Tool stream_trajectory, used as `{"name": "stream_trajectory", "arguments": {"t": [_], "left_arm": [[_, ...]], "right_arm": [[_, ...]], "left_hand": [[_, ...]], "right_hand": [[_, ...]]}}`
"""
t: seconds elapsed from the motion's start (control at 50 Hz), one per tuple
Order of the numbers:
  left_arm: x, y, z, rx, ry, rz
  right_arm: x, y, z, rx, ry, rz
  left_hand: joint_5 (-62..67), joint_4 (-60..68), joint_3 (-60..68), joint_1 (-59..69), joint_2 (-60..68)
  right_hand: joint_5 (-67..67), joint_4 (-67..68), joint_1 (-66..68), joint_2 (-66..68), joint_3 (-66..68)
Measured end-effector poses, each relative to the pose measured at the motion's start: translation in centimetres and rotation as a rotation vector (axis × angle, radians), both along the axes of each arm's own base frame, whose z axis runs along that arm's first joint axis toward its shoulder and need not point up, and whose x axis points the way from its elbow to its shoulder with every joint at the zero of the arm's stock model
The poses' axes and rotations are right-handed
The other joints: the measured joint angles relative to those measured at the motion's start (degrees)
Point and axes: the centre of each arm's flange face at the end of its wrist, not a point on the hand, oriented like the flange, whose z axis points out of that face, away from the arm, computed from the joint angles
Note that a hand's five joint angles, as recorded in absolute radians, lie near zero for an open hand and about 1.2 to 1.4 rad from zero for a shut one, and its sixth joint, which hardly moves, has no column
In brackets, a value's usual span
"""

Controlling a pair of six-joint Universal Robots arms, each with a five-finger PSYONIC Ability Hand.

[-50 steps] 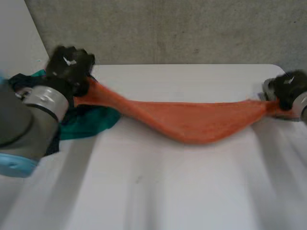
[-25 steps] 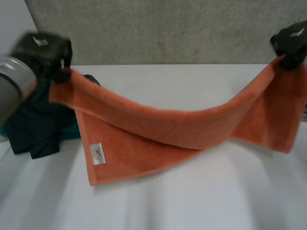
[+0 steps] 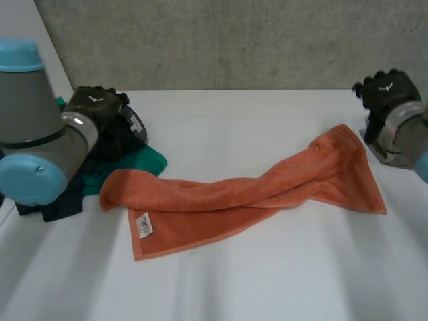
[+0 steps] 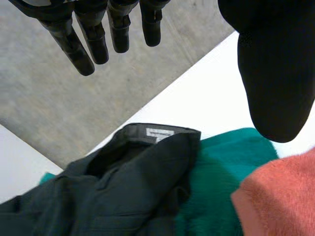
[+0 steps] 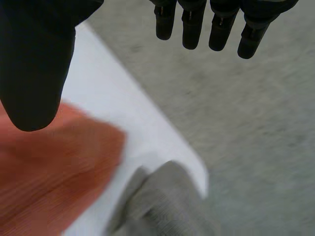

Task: Fold the laundry.

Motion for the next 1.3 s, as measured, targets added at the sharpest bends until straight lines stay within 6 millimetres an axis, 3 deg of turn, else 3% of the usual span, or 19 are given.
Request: {"name": "stream_trajectory", "arguments": {"t": [0.14,0.28,0.36,0.44,0.56,0.72,0.82,0.86,1.16,1.3], "left_arm": [[2.7,2.3,-1.7,0.024,-0.120,-0.067],[4.2,3.6,-5.1,0.124,-0.236,-0.157],[4.9,3.2,-7.0,0.176,-0.273,-0.175],[5.2,2.4,-8.4,0.211,-0.291,-0.177],[4.9,1.4,-9.4,0.221,-0.296,-0.178],[3.6,0.3,-9.9,0.156,-0.296,-0.179],[2.8,-0.2,-9.9,0.107,-0.302,-0.166],[2.5,-0.4,-9.9,0.086,-0.303,-0.161],[0.4,-1.3,-10.5,-0.010,-0.290,-0.198],[0.0,-2.0,-11.1,-0.008,-0.297,-0.213]], "right_arm": [[-1.4,5.6,-2.3,0.331,0.042,0.087],[-2.4,7.6,-5.0,0.490,0.034,0.108],[-2.6,7.2,-6.8,0.474,0.026,0.108],[-2.6,6.2,-8.3,0.411,0.026,0.107],[-2.2,5.0,-10.2,0.347,0.032,0.112],[-1.7,4.0,-11.6,0.300,0.041,0.111],[-1.6,3.4,-11.7,0.270,0.044,0.100],[-1.7,3.2,-11.5,0.255,0.041,0.092],[-2.4,2.8,-9.9,0.223,0.004,0.059],[-2.4,3.2,-9.7,0.257,0.007,0.062]], "left_hand": [[9.9,11.2,10.5,12.4,10.8],[24.9,26.3,25.8,27.7,26.0],[23.8,25.0,24.9,26.2,24.7],[13.5,14.9,14.9,15.4,15.1],[8.6,10.1,9.9,12.2,10.2],[8.2,9.9,9.7,12.2,9.9],[8.2,9.9,9.7,12.2,9.9],[8.2,9.9,9.7,12.2,9.9],[8.4,10.1,9.8,12.2,9.9],[15.2,16.4,15.7,16.6,15.7]], "right_hand": [[5.4,5.8,4.0,4.9,5.9],[11.1,11.3,9.9,8.9,11.1],[11.2,11.3,9.9,8.9,11.1],[11.2,11.3,9.9,8.9,11.1],[11.7,12.0,10.3,9.0,11.4],[27.4,28.2,27.7,28.3,28.6],[51.3,52.2,50.4,52.2,52.1],[53.7,55.8,50.7,54.7,55.4],[53.8,56.5,50.7,54.7,55.9],[53.7,56.5,50.7,54.7,55.9]]}}
